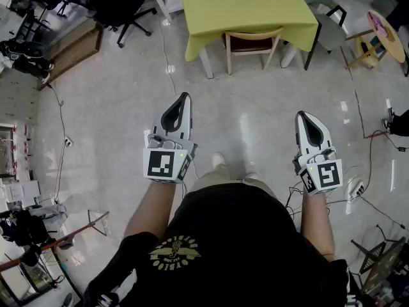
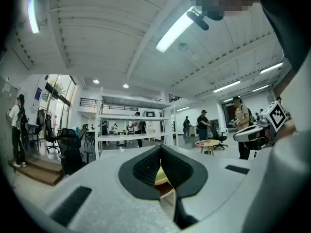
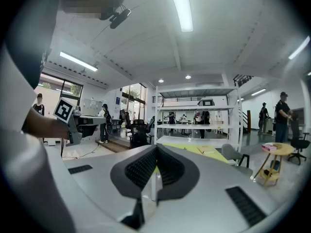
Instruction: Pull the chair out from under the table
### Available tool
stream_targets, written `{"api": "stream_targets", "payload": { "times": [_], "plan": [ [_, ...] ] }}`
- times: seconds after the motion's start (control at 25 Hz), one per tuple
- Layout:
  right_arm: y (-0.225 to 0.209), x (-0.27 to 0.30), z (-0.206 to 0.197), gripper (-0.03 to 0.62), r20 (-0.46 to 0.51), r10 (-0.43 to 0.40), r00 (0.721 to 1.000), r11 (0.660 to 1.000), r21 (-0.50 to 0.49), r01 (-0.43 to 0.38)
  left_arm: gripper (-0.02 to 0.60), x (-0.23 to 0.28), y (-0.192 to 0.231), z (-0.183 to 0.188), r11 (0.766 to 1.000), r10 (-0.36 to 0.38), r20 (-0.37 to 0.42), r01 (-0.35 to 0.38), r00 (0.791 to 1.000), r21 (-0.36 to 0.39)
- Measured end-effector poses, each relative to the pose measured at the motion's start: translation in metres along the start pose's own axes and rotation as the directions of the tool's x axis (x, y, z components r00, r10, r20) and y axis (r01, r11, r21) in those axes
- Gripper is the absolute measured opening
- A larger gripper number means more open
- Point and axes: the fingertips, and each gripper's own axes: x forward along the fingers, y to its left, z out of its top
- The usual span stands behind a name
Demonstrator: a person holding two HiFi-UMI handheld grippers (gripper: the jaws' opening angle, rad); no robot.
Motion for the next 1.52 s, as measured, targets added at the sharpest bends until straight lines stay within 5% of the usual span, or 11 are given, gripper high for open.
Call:
{"api": "stream_targets", "payload": {
  "times": [0.6,0.96,1.52],
  "plan": [
    [0.013,0.064,0.027,0.011,0.006,-0.052,0.999,0.999,0.016,0.052,0.009,0.04,0.073,-0.013,0.998,-0.046,0.04,0.048,0.998,-0.045],
    [-0.028,0.095,0.026,0.011,0.026,-0.057,0.998,0.998,0.022,0.056,0.009,0.086,0.069,-0.02,0.993,-0.103,0.011,0.104,0.995,-0.047],
    [-0.112,0.16,0.02,0.011,0.024,0.029,0.999,0.998,0.049,-0.03,0.009,0.195,0.052,-0.021,0.996,-0.03,-0.025,0.027,0.999,-0.087]
  ]
}}
